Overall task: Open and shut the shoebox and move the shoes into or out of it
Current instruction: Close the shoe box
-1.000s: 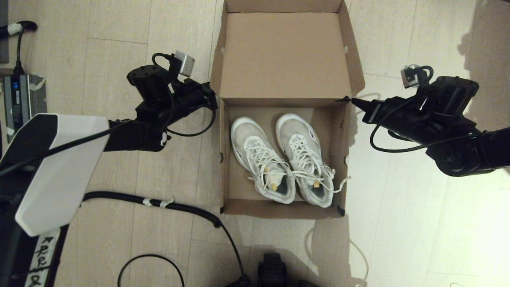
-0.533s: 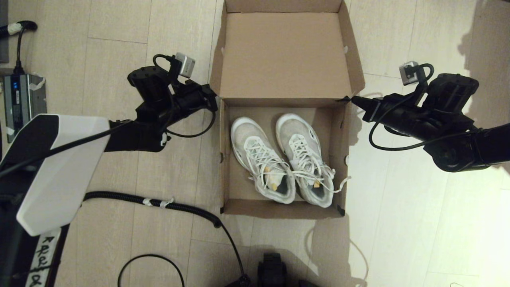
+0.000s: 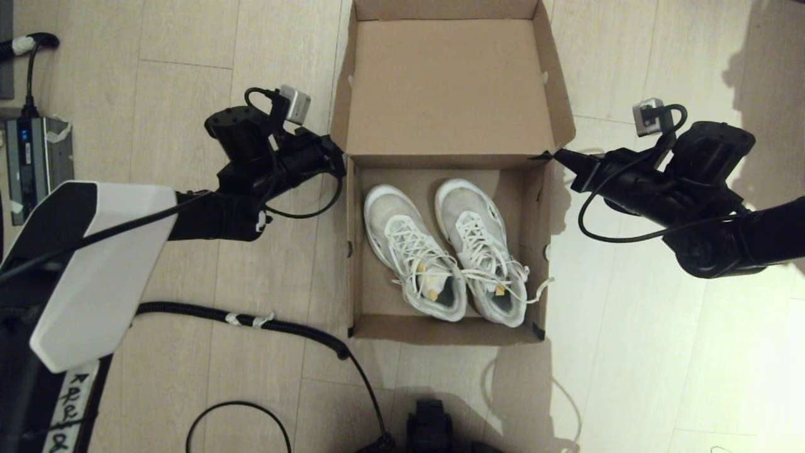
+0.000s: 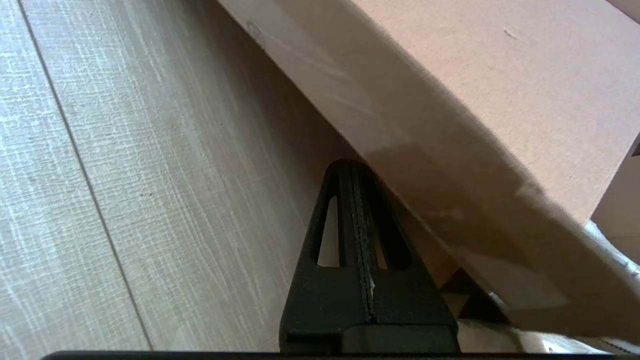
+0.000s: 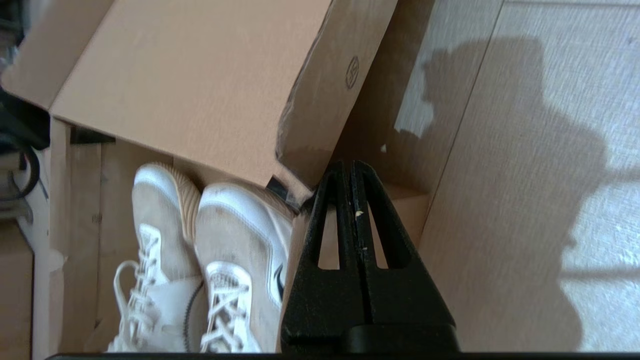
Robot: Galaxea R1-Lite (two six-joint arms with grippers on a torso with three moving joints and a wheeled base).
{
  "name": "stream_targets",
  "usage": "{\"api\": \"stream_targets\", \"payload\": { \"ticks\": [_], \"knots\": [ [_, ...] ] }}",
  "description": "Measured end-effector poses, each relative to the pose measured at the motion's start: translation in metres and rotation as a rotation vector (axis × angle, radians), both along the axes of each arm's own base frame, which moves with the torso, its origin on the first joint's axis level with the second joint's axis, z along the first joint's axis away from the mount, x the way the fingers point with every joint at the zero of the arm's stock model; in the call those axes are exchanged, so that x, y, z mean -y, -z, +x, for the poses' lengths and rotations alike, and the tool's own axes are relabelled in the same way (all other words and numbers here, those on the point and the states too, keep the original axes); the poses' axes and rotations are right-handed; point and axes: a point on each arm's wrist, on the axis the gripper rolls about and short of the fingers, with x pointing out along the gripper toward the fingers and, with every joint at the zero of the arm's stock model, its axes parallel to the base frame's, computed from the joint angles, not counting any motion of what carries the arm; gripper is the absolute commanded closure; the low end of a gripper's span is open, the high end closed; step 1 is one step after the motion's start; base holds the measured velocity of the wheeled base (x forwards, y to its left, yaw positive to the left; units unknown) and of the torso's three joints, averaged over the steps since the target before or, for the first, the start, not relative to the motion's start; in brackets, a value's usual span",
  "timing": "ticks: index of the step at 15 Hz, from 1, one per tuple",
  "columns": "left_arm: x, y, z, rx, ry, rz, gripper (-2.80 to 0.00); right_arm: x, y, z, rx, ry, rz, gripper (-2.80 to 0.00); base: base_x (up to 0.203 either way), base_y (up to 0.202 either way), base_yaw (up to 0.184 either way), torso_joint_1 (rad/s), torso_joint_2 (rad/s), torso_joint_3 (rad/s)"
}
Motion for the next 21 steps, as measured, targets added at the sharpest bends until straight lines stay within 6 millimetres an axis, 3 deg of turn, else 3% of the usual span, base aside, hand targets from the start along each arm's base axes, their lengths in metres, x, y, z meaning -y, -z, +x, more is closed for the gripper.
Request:
{"api": "stream_targets", "payload": {
  "ticks": [6,15,21],
  "knots": [
    [0.009,0.001,-0.002,-0.003,0.012,-0.003,0.0,-0.006,0.007,0.005,0.01,-0.006,0.082,0.0,0.0,0.0,0.0,0.0,0.0,0.0],
    [0.012,-0.009,-0.008,0.012,0.005,-0.019,0.0,-0.007,-0.01,-0.004,0.064,0.02,0.158,0.0,0.0,0.0,0.0,0.0,0.0,0.0],
    [0.009,-0.014,-0.009,0.021,0.0,-0.026,0.0,-0.005,-0.009,-0.013,0.045,0.029,0.158,0.0,0.0,0.0,0.0,0.0,0.0,0.0]
  ]
}}
